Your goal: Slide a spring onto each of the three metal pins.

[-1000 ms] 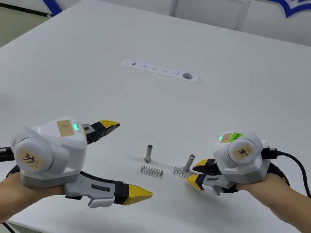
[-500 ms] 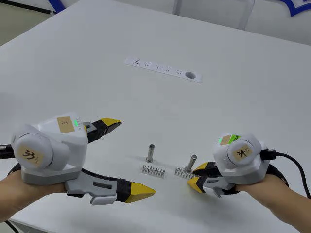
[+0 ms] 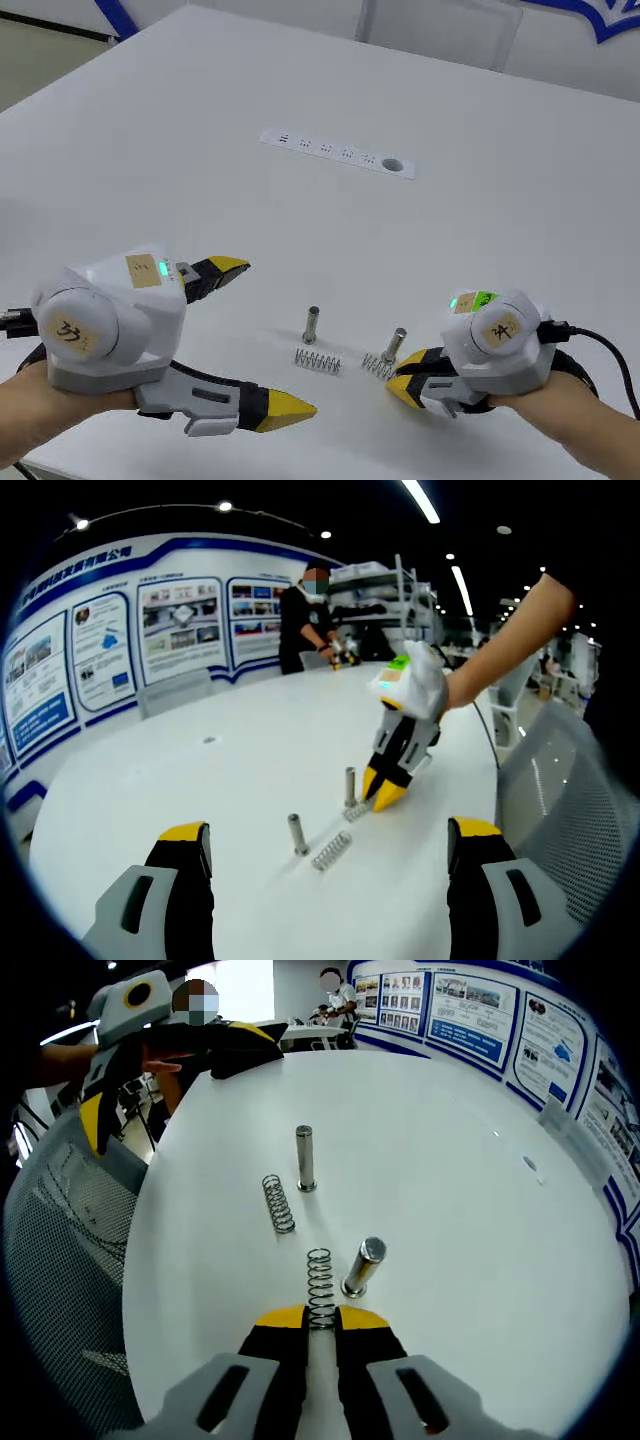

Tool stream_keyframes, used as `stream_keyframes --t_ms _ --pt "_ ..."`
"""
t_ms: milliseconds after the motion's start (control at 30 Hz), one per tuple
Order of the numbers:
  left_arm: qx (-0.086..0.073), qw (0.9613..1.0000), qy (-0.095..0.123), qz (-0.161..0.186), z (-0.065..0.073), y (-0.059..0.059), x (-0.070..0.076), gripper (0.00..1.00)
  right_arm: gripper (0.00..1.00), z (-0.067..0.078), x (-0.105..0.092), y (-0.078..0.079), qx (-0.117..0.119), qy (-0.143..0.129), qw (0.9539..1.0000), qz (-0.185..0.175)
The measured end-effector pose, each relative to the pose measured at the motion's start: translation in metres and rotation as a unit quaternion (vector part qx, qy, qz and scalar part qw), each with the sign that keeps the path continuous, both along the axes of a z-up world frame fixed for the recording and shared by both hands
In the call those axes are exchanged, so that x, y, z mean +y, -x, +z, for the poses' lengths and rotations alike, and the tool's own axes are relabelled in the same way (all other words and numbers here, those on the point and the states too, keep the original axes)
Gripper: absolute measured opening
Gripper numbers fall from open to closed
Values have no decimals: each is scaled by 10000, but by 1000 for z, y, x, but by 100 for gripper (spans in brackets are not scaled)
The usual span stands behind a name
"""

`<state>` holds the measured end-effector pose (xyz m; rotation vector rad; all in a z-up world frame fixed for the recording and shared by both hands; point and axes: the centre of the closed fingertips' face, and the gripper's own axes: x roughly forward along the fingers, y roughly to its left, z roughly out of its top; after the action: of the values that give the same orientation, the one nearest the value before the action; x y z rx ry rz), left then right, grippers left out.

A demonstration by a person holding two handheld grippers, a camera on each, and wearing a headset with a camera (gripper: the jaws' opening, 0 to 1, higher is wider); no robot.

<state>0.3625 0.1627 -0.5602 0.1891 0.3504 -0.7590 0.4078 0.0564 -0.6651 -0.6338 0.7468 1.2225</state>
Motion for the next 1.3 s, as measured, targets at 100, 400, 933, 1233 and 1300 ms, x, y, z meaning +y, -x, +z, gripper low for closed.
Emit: stream_keyframes --t_ms 100,400,933,1233,1300 --pt "-2 10000 6 -21 1 1 -2 99 11 8 -1 3 -3 -103 9999 17" --pt "-21 9999 -43 -164 6 -1 -14 95 11 42 -6 19 -141 -239 9991 305" --pt "-124 9951 8 -983 18 0 -75 72 11 110 -1 53 -838 -310 9887 1202" --pt "-107 9925 29 -1219 20 9 -83 55 11 112 0 67 -957 -194 9834 1531" --pt "-94 9918 40 -1273 19 12 -84 51 11 113 1 69 -976 -201 9826 1571"
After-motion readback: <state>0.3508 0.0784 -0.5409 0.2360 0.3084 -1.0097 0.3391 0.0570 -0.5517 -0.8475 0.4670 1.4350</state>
